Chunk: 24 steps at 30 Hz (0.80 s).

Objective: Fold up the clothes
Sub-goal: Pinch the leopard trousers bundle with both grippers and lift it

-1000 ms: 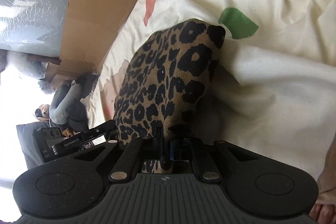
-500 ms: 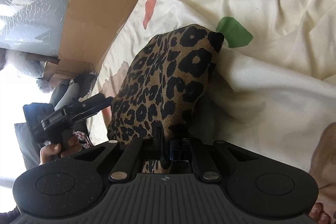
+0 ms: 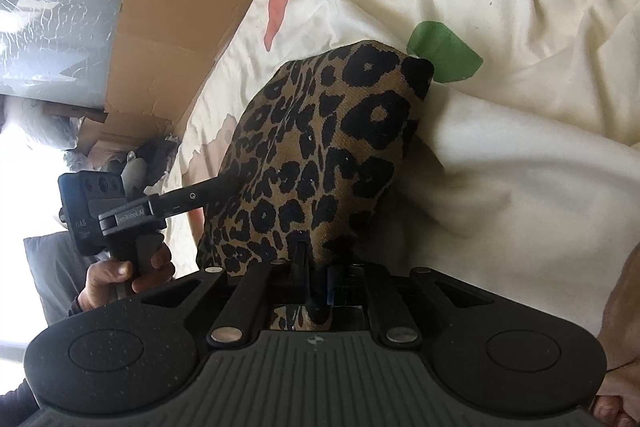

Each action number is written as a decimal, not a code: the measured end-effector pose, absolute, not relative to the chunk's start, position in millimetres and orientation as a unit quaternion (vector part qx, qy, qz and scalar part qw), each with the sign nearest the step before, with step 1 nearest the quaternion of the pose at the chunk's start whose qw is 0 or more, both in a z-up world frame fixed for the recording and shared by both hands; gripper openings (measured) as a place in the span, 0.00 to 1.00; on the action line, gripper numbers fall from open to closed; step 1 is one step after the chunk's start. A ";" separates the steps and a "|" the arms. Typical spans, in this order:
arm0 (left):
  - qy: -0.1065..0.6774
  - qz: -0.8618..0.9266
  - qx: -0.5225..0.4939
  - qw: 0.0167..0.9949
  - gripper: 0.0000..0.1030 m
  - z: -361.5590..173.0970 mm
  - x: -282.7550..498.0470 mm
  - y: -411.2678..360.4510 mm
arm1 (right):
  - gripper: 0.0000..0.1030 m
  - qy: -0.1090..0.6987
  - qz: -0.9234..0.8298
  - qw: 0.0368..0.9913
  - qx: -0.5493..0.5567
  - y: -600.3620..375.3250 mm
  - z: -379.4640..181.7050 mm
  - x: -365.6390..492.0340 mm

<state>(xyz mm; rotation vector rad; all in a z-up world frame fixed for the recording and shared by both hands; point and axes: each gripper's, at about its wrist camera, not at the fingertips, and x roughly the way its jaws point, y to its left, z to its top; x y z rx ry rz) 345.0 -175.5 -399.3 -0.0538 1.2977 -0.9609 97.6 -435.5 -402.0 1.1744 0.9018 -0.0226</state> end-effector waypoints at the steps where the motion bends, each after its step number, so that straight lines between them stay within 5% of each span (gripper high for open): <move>1: 0.580 -0.431 -0.024 0.691 0.55 -399.3 345.8 -175.0 | 0.09 0.412 -0.010 0.738 0.534 -435.2 -402.1 98.2; 4: 0.580 -0.433 -0.023 0.690 0.46 -399.3 348.7 -173.2 | 0.16 0.413 -0.011 0.739 0.532 -434.9 -400.9 98.5; 6: 0.582 -0.435 -0.032 0.686 0.39 -398.1 354.1 -168.3 | 0.36 0.416 -0.013 0.740 0.529 -434.8 -399.7 98.5; 11: 0.587 -0.433 -0.058 0.682 0.35 -399.8 358.9 -160.8 | 0.39 0.405 -0.014 0.741 0.536 -436.5 -400.1 93.8; 16: 0.591 -0.430 -0.054 0.681 0.69 -400.4 363.1 -168.5 | 0.39 0.394 -0.026 0.734 0.553 -437.8 -406.4 87.4; 24: 0.608 -0.452 -0.048 0.651 0.74 -408.9 368.5 -182.6 | 0.39 0.377 -0.040 0.722 0.579 -432.8 -418.3 85.0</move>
